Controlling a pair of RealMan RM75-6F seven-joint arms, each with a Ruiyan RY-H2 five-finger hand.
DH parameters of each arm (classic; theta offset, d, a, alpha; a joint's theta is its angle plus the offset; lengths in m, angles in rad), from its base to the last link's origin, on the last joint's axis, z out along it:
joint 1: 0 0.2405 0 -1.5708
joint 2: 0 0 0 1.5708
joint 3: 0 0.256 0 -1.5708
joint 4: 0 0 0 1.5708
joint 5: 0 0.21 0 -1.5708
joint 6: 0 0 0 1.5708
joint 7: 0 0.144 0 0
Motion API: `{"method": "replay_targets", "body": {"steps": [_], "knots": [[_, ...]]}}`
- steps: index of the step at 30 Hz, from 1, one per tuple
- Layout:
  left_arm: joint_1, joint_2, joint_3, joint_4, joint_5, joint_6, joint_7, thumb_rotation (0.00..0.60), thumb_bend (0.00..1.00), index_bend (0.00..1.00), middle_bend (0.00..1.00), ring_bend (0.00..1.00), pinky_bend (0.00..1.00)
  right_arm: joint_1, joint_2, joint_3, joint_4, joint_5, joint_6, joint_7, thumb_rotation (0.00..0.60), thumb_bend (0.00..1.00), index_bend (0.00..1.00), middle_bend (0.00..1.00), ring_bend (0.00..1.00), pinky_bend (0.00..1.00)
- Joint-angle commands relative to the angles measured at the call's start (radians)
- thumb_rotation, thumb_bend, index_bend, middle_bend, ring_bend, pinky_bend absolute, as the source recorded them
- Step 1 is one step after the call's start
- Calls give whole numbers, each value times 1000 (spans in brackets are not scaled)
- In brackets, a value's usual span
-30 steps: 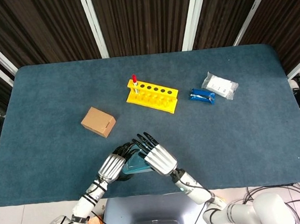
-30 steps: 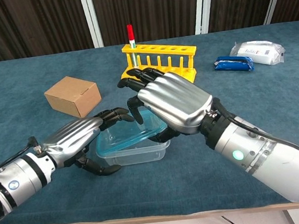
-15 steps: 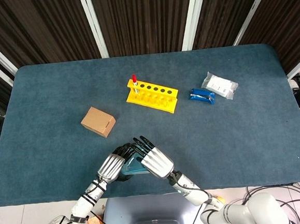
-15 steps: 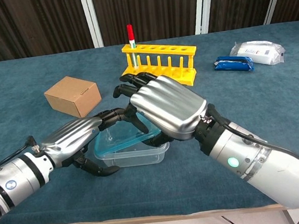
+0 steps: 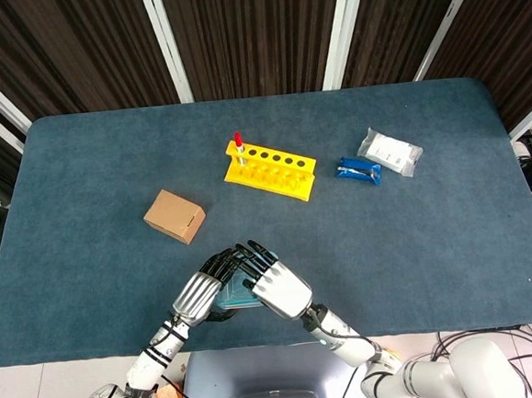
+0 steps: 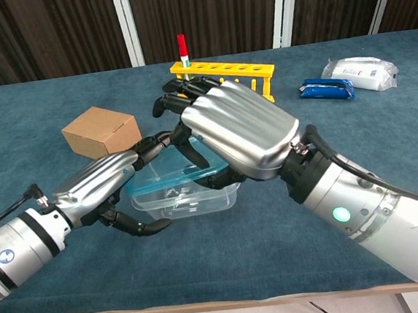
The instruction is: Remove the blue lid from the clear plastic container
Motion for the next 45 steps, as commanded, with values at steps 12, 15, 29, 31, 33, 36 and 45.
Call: {"method": "replay_targets", "body": {"steps": [12,15,29,31,33,36,45], "knots": [[10,30,-17,-5,-23,3,9,600,348,0,0,0,92,-28,121,-3,-131,-29,55,-14,600,553,815,229,96,209],[14,40,-20,1,-29,5,16,600,347,0,0,0,90,-35,147,-6,-143,-35,67,-8,600,553,815,230,99,215],[50,154,-37,36,-67,27,-17,600,346,0,0,0,82,-99,311,-16,-133,-35,136,48,600,553,815,233,109,248],[59,170,-35,43,-68,33,-25,600,345,0,0,0,81,-117,322,-23,-92,-18,132,61,600,553,815,233,110,248],[68,181,-32,47,-70,41,-38,600,345,0,0,0,81,-132,316,-30,-37,4,119,82,600,553,807,233,110,249],[77,192,-27,49,-66,49,-52,600,344,0,0,0,78,-148,283,-39,54,41,84,129,600,553,733,233,110,249],[87,208,-14,31,-47,61,-35,600,343,0,0,0,74,-180,251,-82,97,130,-88,186,600,195,0,41,1,94]]}}
